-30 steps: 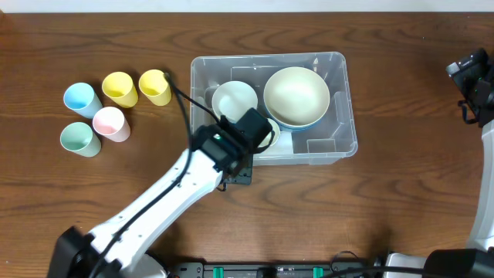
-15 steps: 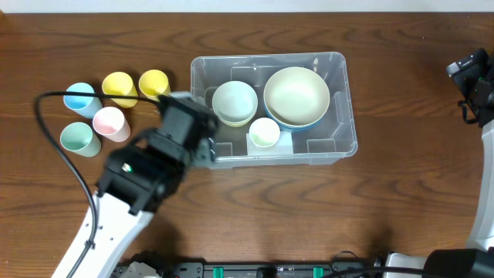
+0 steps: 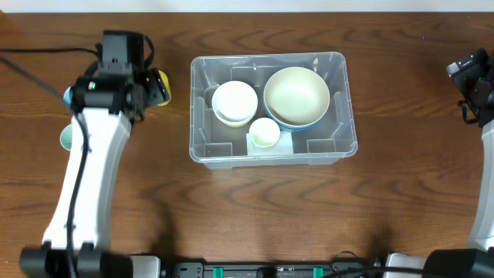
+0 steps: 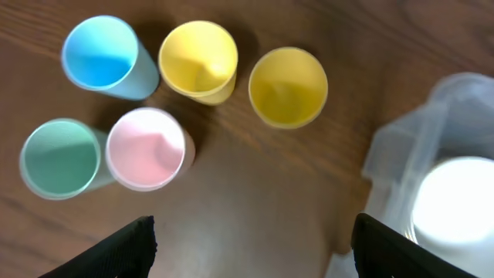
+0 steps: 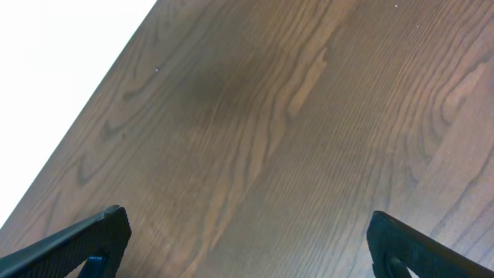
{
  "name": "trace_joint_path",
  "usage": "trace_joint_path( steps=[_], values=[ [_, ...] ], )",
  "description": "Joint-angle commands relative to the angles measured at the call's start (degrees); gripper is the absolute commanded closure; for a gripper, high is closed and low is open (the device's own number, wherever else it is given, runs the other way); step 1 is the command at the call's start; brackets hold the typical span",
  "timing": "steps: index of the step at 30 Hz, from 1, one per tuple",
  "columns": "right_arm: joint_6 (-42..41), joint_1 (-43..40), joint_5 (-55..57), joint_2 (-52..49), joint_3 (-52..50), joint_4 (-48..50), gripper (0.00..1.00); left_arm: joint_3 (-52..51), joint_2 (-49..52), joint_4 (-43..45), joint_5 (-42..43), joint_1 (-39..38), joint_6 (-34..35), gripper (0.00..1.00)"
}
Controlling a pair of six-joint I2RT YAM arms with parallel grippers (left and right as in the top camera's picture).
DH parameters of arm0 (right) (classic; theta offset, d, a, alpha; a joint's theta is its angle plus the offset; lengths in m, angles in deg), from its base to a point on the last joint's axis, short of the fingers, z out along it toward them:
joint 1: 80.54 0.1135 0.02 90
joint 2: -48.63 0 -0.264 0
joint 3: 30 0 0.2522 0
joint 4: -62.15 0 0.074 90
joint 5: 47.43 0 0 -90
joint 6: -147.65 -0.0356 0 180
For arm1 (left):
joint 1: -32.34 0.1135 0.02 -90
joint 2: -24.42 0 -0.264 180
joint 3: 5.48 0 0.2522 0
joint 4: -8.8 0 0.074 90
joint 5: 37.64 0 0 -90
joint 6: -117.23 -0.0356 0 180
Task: Pack container
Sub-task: 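Grasp the right yellow cup with the left gripper and lift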
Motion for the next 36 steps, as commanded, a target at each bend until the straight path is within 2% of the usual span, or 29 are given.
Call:
trace_joint_path(
  steps=[1, 9, 19, 27, 36],
  values=[
    [-0.7, -0.2, 0.6, 0.3, 0.5, -0.1, 0.01, 1.1, 4.7, 1.4, 0.9, 0.0, -0.4, 0.19],
    [-0.7, -0.2, 0.6, 0.3, 0.5, -0.1, 0.01, 1.1, 12.3, 5.6, 0.9, 0.1, 11.4, 0.18],
    [-0.7, -0.2, 0.6, 0.3, 0.5, -0.1, 0.01, 1.0, 13.4, 8.1, 1.2, 1.6, 31.2, 0.18],
    [-0.7, -0.2, 0.6, 0.3, 0.5, -0.1, 0.01, 1.0, 13.9, 10.6, 7.5, 4.1, 36.2, 0.18],
    [-0.7, -0.2, 0.6, 0.3, 0.5, -0.1, 0.01, 1.0, 18.2, 11.5, 10.0, 4.6, 36.5, 0.18]
  ],
)
